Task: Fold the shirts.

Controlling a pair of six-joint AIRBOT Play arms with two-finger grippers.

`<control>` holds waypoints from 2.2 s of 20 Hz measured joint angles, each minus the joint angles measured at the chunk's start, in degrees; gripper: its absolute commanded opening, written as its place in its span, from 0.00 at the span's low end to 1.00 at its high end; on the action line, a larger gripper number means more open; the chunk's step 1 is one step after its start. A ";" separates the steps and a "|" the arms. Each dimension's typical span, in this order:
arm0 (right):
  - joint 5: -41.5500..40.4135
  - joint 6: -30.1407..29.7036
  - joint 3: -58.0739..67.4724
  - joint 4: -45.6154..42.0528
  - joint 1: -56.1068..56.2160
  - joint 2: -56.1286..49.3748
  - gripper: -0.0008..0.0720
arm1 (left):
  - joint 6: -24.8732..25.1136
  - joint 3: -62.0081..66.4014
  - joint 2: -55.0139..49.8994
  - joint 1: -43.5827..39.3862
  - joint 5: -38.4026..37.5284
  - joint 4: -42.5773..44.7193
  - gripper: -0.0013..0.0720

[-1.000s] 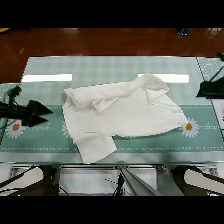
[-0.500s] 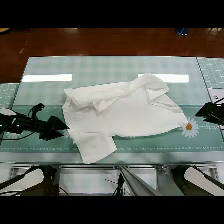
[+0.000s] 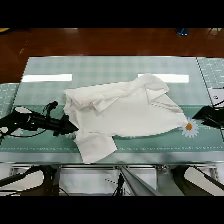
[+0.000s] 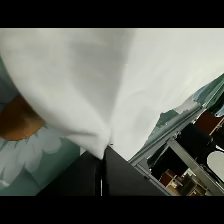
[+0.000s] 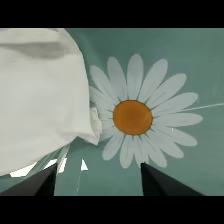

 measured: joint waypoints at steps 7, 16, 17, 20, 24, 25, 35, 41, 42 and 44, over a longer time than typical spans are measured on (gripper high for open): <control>-11.34 -2.49 -6.43 2.19 -0.04 -0.48 0.83 | 3.61 0.00 1.33 0.59 -4.28 -1.64 0.05; -13.81 -7.87 -7.39 12.55 0.98 -9.55 0.18 | 5.27 0.00 1.62 0.66 -6.27 -2.29 0.05; -14.19 -8.22 -7.43 12.61 1.77 -10.12 0.05 | 5.70 0.02 1.62 0.66 -6.27 -2.27 0.04; -12.66 -11.45 -6.40 13.81 5.29 -10.40 0.05 | 7.28 2.10 2.14 0.66 -6.88 -2.21 0.04; -8.74 -15.45 -0.31 15.10 10.51 -4.37 0.05 | 8.26 14.03 7.13 0.66 -7.13 -2.10 0.04; -8.46 -15.69 2.19 15.69 11.63 -1.88 0.05 | 8.37 19.30 9.16 0.66 -7.13 -2.10 0.04; -24.63 -3.76 36.48 20.94 15.58 25.00 0.04 | 0.48 77.11 27.12 0.66 5.27 1.88 0.04; -13.18 9.81 48.24 5.18 15.76 33.16 0.04 | -14.75 85.00 35.19 0.66 -5.20 11.39 0.04; -9.49 11.02 49.13 3.06 15.76 34.05 0.04 | -17.03 85.37 36.09 0.66 -9.44 12.59 0.04; -2.54 12.48 50.18 0.59 15.76 35.36 0.04 | -20.94 85.85 37.44 0.66 -16.76 13.46 0.04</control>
